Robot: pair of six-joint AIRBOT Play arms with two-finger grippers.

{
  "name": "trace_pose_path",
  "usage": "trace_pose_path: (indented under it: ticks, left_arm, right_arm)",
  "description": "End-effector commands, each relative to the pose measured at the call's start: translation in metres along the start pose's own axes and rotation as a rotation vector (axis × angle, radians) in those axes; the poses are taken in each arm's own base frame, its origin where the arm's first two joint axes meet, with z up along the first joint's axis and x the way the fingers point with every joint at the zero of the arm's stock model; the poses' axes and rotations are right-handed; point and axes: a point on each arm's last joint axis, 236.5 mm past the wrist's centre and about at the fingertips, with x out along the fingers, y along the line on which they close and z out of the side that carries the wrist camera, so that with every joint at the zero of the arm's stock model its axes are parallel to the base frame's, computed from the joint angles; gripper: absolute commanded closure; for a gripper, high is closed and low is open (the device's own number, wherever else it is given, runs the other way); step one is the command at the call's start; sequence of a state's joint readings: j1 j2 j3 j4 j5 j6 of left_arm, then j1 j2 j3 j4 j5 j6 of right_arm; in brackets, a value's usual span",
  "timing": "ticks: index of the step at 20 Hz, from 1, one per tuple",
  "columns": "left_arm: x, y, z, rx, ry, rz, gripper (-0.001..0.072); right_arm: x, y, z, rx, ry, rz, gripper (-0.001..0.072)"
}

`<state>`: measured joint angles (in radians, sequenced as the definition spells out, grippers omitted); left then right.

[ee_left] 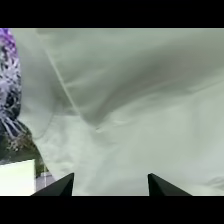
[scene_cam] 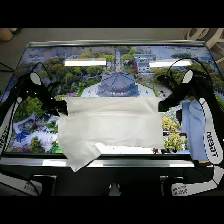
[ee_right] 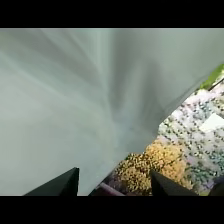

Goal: Fold the shirts.

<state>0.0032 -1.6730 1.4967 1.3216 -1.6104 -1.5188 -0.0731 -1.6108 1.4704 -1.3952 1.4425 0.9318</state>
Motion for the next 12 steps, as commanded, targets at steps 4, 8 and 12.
trace_pose_path:
  ticks: [4,8,12]
  left_arm:
    - [-0.023,0.027,-0.062,-0.113,-0.090,-0.002,0.0208]
    - [0.058,0.026,-0.149,-0.131,0.015,-0.036,0.0215]
    - [0.089,0.004,-0.170,-0.170,-0.005,-0.142,0.0237]
  right_arm:
    - [-0.016,0.014,-0.089,0.158,0.088,0.133,0.0242]
    - [0.022,0.063,-0.118,0.179,0.018,0.186,0.0241]
    - [0.028,0.071,-0.136,0.158,0.047,0.182,0.0240]
